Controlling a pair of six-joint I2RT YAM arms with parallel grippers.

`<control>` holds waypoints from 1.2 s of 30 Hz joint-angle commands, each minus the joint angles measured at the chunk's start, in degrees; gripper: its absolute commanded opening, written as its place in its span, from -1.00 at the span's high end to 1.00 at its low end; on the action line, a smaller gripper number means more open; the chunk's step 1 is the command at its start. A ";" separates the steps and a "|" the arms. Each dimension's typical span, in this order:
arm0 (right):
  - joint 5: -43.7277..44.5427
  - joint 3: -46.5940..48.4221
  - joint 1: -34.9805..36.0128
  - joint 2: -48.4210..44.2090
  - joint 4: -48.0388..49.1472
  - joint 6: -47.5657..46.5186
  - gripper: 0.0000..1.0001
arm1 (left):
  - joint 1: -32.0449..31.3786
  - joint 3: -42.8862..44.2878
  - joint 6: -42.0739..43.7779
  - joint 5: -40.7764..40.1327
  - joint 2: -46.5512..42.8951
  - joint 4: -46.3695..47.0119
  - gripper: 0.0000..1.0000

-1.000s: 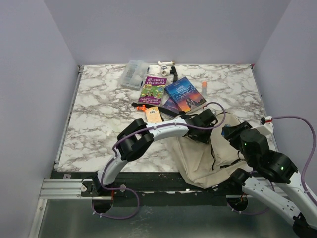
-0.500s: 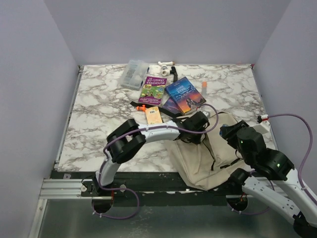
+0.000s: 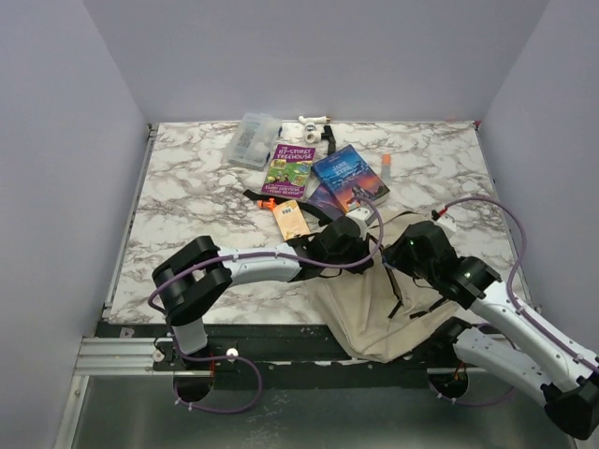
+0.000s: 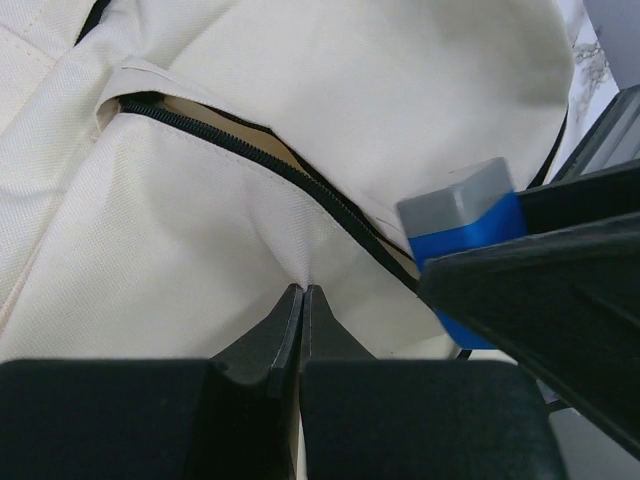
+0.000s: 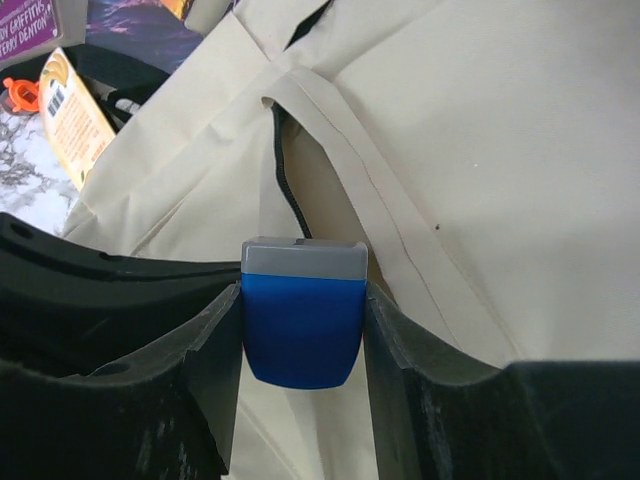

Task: Pack the student bag
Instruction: Place the stationery in the student bag.

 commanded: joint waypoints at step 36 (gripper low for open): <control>-38.42 5.43 -29.67 14.28 8.03 -22.46 -0.42 | 1.38 -12.36 -2.25 10.86 -4.39 24.94 1.00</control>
